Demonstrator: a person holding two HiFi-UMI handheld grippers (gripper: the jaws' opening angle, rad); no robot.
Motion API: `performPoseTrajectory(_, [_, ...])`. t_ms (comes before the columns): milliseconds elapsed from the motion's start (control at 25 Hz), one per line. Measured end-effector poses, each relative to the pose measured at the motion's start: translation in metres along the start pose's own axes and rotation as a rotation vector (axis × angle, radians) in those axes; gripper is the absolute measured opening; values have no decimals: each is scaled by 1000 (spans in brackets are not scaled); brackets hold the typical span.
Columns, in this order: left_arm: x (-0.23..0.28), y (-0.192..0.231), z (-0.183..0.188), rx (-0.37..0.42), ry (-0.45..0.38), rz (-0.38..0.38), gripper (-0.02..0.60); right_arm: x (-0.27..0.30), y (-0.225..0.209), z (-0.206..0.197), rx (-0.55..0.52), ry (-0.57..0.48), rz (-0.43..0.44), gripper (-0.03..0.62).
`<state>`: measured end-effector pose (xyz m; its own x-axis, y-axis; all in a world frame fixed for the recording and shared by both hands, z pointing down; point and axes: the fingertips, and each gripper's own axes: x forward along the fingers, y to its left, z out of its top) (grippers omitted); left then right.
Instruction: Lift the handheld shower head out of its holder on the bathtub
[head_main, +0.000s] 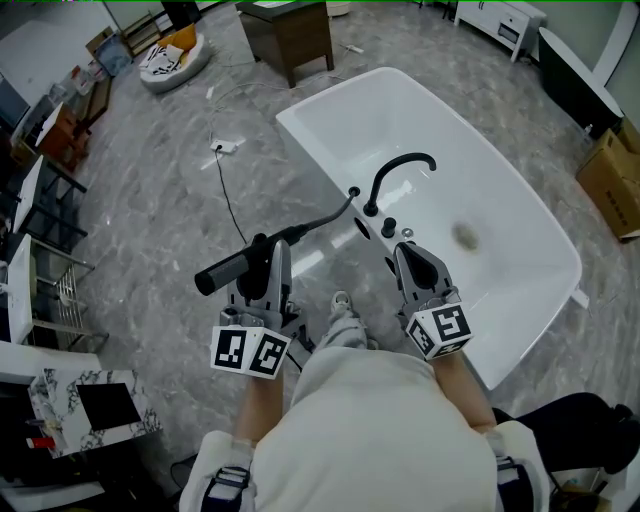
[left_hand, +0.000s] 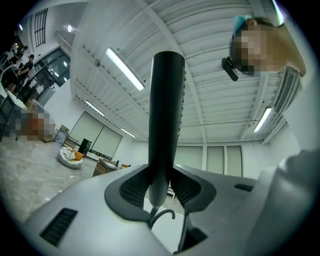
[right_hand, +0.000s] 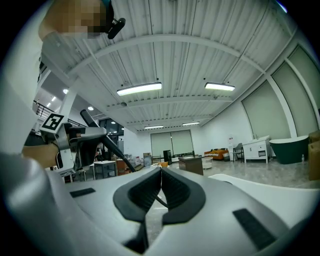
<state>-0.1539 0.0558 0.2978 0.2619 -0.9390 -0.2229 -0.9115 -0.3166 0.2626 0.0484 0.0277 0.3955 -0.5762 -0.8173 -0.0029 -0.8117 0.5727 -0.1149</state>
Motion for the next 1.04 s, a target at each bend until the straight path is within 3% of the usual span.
performPoseTrajectory(320, [6, 1, 0, -7, 3, -12, 141, -1, -8, 7, -24, -18, -60, 20])
performPoseTrajectory(1040, [13, 1, -6, -25, 12, -21, 141, 2, -5, -2, -4, 10, -32, 20])
